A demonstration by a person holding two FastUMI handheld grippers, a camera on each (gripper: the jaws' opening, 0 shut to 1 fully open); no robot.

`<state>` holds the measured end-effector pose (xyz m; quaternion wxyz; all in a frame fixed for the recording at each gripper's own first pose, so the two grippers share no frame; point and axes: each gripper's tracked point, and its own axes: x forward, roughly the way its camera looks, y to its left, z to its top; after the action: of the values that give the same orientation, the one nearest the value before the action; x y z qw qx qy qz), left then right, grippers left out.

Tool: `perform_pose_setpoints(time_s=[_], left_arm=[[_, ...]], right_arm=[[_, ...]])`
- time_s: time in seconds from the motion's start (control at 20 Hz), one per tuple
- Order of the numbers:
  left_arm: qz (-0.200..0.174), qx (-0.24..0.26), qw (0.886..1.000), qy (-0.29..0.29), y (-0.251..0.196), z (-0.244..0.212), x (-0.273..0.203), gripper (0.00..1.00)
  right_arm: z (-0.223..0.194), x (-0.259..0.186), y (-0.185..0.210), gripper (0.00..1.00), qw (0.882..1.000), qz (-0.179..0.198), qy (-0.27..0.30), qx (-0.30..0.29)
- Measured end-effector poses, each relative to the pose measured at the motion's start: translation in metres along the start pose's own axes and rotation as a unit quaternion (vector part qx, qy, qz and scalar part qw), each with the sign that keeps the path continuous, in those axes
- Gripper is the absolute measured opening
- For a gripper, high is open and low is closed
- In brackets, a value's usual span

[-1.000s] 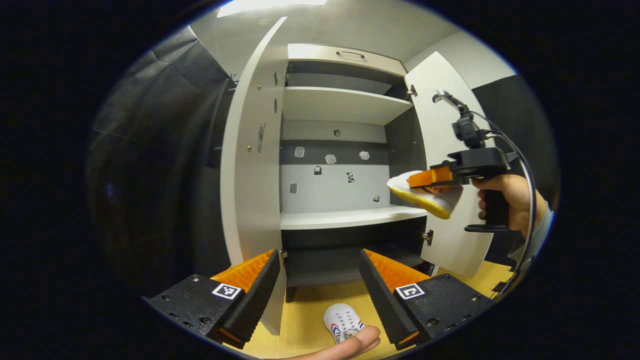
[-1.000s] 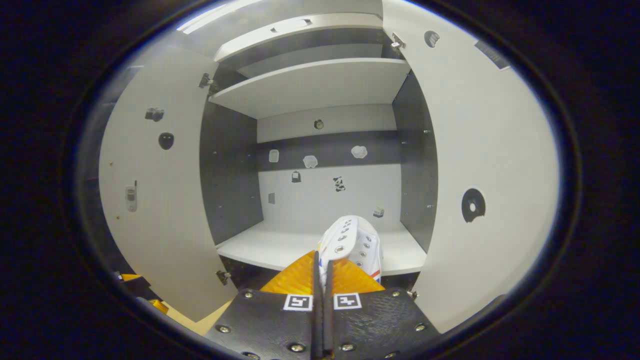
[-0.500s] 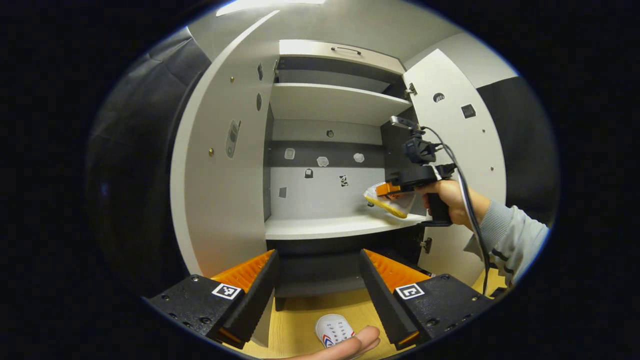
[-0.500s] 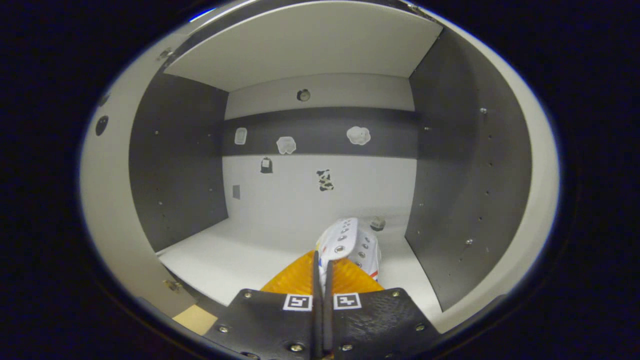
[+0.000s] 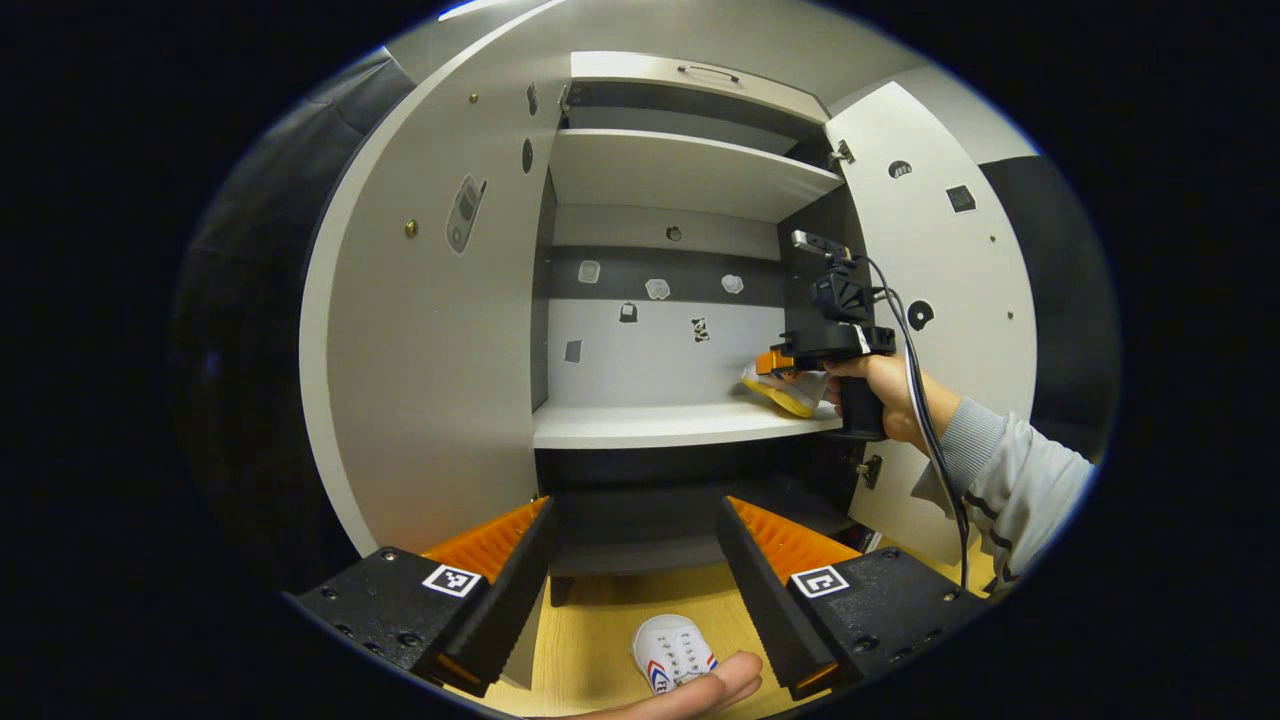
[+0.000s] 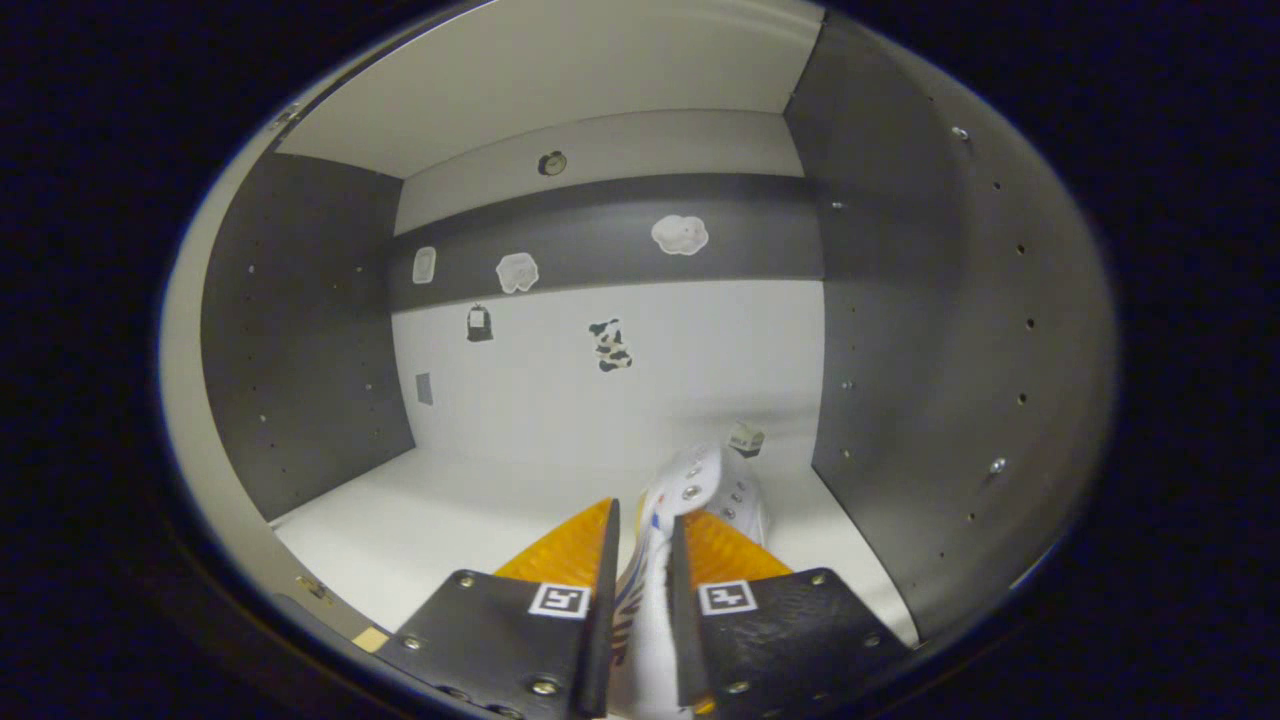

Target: Grab one shoe with the right hand and put it into the shoe cabinet, grab the other shoe with the left hand and put it into the shoe cabinet; then close the right door with the right hand and the left door with the left hand.

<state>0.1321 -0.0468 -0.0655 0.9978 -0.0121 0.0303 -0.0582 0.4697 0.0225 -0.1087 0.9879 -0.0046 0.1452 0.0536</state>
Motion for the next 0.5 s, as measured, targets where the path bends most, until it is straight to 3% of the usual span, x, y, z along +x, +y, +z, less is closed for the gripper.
perform_pose_setpoints(time_s=[0.15, 0.3, 0.5], left_arm=[[0.004, 0.004, 1.0, 0.006, 0.0, -0.007, -0.006, 0.97], [0.014, 0.009, 1.0, 0.014, 0.0, -0.016, -0.016, 0.97], [0.024, 0.011, 1.0, 0.011, -0.001, -0.022, -0.031, 0.97]], right_arm=[[-0.001, -0.012, 0.005, 0.86, 1.0, -0.008, -0.014, -0.004], [0.003, -0.034, 0.012, 1.0, 0.999, -0.008, -0.033, -0.028], [-0.002, -0.08, 0.025, 0.99, 0.998, 0.001, -0.054, -0.028]])
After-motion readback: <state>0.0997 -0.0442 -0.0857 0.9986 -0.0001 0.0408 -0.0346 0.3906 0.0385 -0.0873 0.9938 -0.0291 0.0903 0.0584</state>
